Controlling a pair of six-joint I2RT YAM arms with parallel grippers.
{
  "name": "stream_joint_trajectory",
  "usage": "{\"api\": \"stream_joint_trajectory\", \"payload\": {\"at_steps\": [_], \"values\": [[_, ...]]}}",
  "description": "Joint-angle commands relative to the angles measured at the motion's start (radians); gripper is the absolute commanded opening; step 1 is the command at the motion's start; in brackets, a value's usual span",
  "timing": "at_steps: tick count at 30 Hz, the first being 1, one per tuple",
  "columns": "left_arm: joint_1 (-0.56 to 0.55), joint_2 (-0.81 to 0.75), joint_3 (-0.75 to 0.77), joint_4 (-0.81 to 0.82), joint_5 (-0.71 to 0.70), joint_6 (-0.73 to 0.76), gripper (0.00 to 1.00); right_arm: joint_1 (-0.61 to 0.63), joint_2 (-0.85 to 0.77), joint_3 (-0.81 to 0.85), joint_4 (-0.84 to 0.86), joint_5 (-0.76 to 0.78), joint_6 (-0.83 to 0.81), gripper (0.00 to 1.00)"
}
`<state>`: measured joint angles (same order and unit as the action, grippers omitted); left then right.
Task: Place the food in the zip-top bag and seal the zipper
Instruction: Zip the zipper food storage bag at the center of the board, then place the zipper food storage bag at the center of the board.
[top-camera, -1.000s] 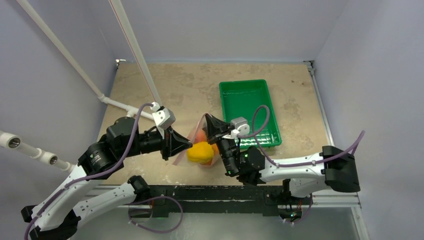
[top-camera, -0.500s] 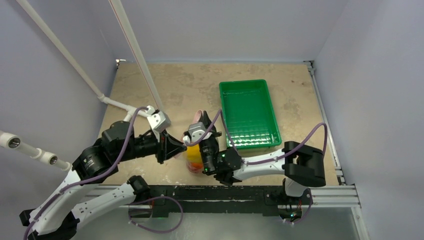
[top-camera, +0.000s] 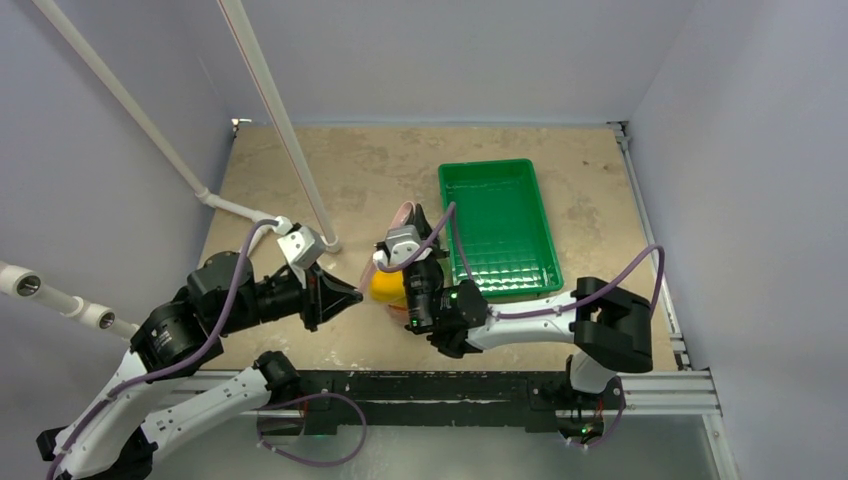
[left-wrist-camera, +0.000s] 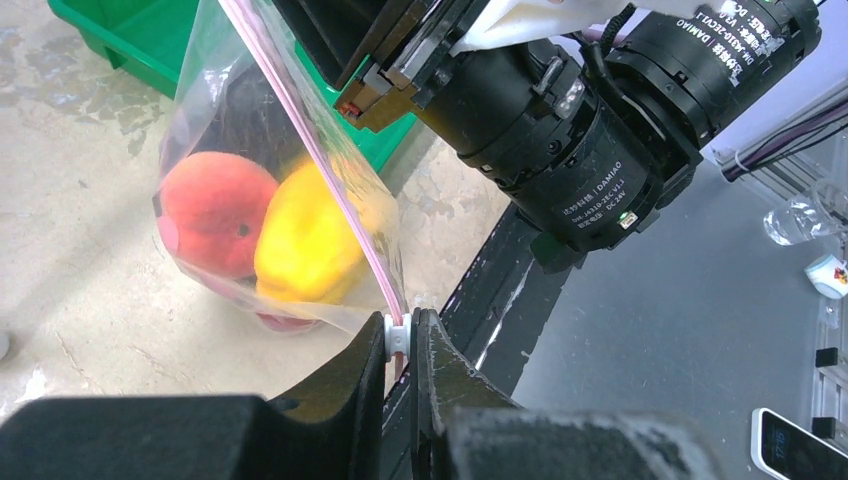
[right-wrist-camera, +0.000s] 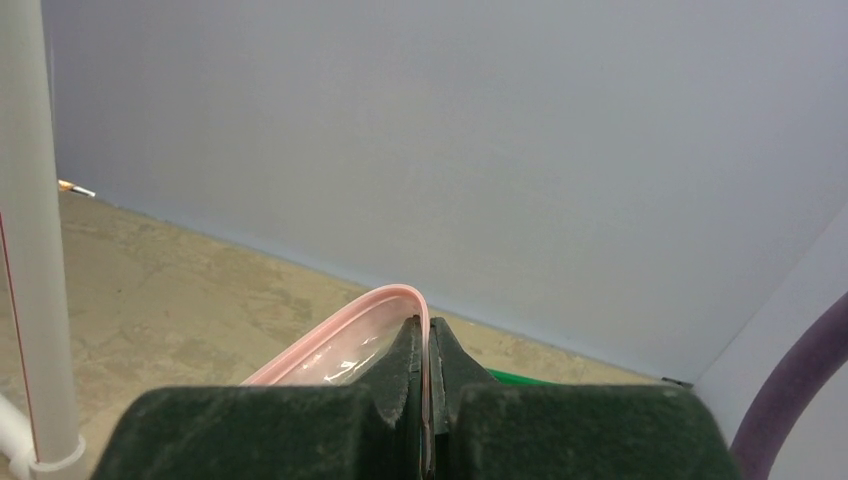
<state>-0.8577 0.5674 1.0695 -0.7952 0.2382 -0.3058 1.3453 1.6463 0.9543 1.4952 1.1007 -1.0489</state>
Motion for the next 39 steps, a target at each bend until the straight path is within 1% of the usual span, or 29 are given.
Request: {"api": "stream_joint_trajectory", "payload": {"at_steps": [1,4,7,9,11,13,14,16,18,23,28,31,36,39], "values": [[-0.011,-0.032,0.033,-0.073,0.058,-0.041,0.0,-0.057,-0.06,0.05,0.626,0.016,0.007,0.0],[-0.01,-0.026,0.036,-0.065,0.049,-0.041,0.01,-0.057,-0.074,0.044,0.578,0.014,0.05,0.0],[-0.01,-0.015,0.042,-0.06,0.037,-0.035,0.03,-0.057,-0.116,0.018,0.441,-0.003,0.17,0.0],[-0.01,-0.006,0.049,-0.067,0.008,-0.029,0.07,-0.057,-0.152,0.003,0.347,-0.019,0.247,0.0],[-0.01,0.007,0.061,-0.078,-0.027,-0.017,0.12,-0.057,-0.194,-0.003,0.195,-0.05,0.359,0.0],[-0.01,0.02,0.077,-0.088,-0.068,-0.002,0.19,-0.057,-0.24,0.003,-0.005,-0.102,0.526,0.0],[-0.01,0.025,0.085,-0.091,-0.092,0.005,0.21,-0.057,-0.261,0.005,-0.095,-0.129,0.584,0.0],[-0.01,0.035,0.106,-0.099,-0.145,0.019,0.26,-0.057,-0.288,0.005,-0.202,-0.161,0.648,0.0],[-0.01,0.042,0.13,-0.104,-0.185,0.035,0.32,-0.057,-0.309,0.002,-0.268,-0.186,0.677,0.0],[-0.01,0.06,0.203,-0.107,-0.279,0.07,0.42,-0.057,-0.358,0.003,-0.459,-0.264,0.767,0.0],[-0.01,0.065,0.259,-0.091,-0.277,0.102,0.5,-0.057,-0.399,-0.002,-0.62,-0.362,0.838,0.0],[-0.011,0.08,0.281,-0.086,-0.253,0.125,0.52,-0.057,-0.427,-0.005,-0.694,-0.426,0.867,0.0],[-0.01,0.113,0.317,-0.081,-0.243,0.166,0.52,-0.054,-0.465,0.008,-0.801,-0.535,0.878,0.0],[-0.01,0.127,0.339,-0.074,-0.213,0.189,0.53,-0.053,-0.489,0.011,-0.858,-0.605,0.88,0.0]]}}
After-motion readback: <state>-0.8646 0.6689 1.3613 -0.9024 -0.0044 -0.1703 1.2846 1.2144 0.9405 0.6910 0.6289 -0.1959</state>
